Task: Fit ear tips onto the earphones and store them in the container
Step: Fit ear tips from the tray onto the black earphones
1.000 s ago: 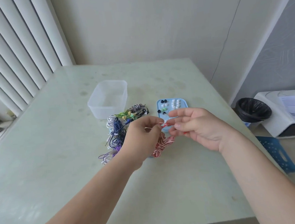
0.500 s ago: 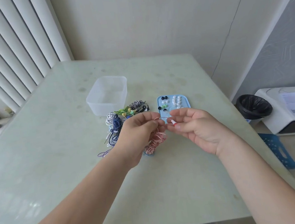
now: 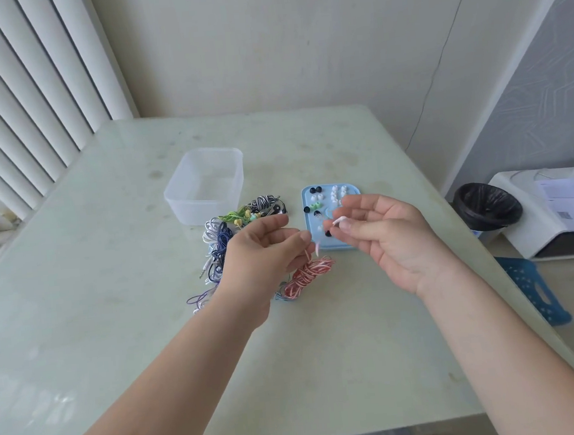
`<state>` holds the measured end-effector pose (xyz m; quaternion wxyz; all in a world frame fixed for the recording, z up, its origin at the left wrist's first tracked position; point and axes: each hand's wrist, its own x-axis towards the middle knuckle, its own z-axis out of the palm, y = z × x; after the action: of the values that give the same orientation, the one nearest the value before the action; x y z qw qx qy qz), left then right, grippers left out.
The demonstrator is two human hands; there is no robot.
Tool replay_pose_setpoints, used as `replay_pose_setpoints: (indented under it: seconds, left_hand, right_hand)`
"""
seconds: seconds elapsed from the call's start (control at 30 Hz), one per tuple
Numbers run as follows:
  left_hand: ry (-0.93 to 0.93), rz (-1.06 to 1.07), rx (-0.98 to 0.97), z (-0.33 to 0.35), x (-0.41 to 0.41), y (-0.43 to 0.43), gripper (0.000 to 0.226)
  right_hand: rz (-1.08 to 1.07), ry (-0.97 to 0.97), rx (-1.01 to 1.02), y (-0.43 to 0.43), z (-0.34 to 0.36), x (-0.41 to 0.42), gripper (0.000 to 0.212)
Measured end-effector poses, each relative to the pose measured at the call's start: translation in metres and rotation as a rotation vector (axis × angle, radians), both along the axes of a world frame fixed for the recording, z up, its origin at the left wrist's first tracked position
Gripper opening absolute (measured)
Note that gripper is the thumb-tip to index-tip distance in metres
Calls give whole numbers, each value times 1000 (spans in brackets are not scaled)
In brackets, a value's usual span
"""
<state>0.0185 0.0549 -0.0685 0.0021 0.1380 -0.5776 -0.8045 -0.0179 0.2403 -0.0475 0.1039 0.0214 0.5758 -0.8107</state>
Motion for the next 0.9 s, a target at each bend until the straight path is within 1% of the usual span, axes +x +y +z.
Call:
replay_pose_setpoints:
  seconds: [0.13,0.23,0.37,0.47,0.57,0.63,0.73,0.9]
  left_hand:
    - [-68,-68,135,-1,0,-6,44]
    - [-57,-126,168,-1,3,-9,38]
    - [0,-93,133,-1,2,-10,30]
    - [24,-70,87,-1,0,-9,29]
    - [23,-101,38,-5,-2,-7,26]
    - [30,-146,-20,-8,-5,-5,20]
    - [76,-194,-68,-11,-9,-1,19]
    - [155,-161,-134,-12,-18,5,11]
  right_hand:
    - [4,-11,11,1,-1,0,18]
    - [61,10,67,0,-3,1,16]
    - [137,121,213,4,-4,-7,17]
    - [206,211,315,10,3,-14,20]
    - [289,257,410,11,6,-18,20]
    - [294,243,405,7,5,-22,20]
    - [254,225,365,4,-2,-28,16]
    - [216,222,286,-1,-18,-32,12]
